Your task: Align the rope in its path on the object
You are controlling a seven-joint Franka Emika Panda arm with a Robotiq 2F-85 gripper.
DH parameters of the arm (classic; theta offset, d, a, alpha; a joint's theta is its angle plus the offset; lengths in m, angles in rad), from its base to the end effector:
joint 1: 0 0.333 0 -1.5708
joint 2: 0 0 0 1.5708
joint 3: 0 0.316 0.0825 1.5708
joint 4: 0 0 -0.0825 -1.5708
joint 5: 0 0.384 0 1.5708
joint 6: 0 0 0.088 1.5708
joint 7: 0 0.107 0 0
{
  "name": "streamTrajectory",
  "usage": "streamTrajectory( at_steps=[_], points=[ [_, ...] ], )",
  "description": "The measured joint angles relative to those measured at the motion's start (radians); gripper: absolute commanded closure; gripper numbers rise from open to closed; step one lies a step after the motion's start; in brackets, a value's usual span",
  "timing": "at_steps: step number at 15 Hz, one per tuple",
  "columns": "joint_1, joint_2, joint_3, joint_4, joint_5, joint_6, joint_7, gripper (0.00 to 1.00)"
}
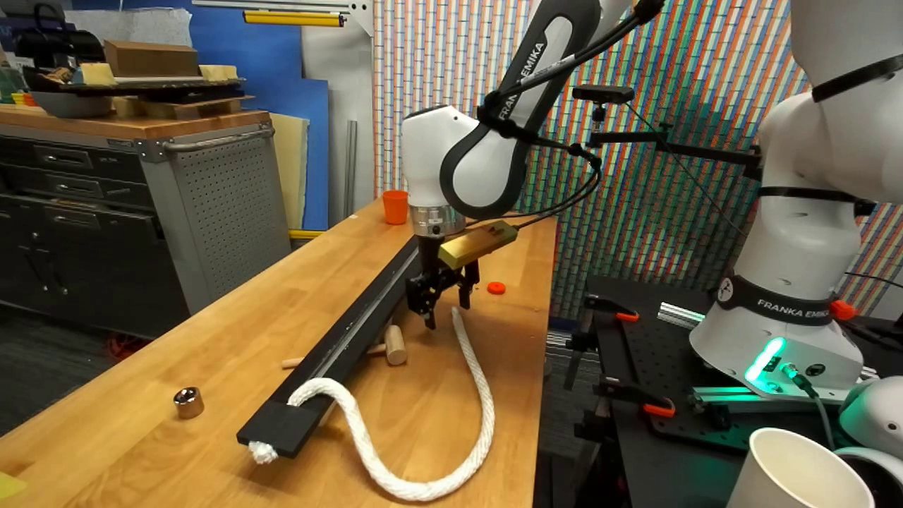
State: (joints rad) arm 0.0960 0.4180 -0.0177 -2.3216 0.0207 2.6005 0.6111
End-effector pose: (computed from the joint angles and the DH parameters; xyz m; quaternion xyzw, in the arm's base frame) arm 0.5007 0.0383 0.1491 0.9601 -0.2710 -0.0657 0.0225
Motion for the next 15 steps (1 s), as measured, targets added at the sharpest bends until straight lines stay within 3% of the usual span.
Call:
streamTrajectory(
  at_steps=[6, 8, 15],
  points=[
    [0.005, -0.002, -0.035, -0.001, 0.0, 0.0, 0.001, 0.89],
    [0.011, -0.004, -0.046, -0.001, 0.0, 0.0, 0.002, 1.0],
    [0.056, -0.006, -0.127, -0.005, -0.083, 0.0, 0.062, 0.97]
  ],
)
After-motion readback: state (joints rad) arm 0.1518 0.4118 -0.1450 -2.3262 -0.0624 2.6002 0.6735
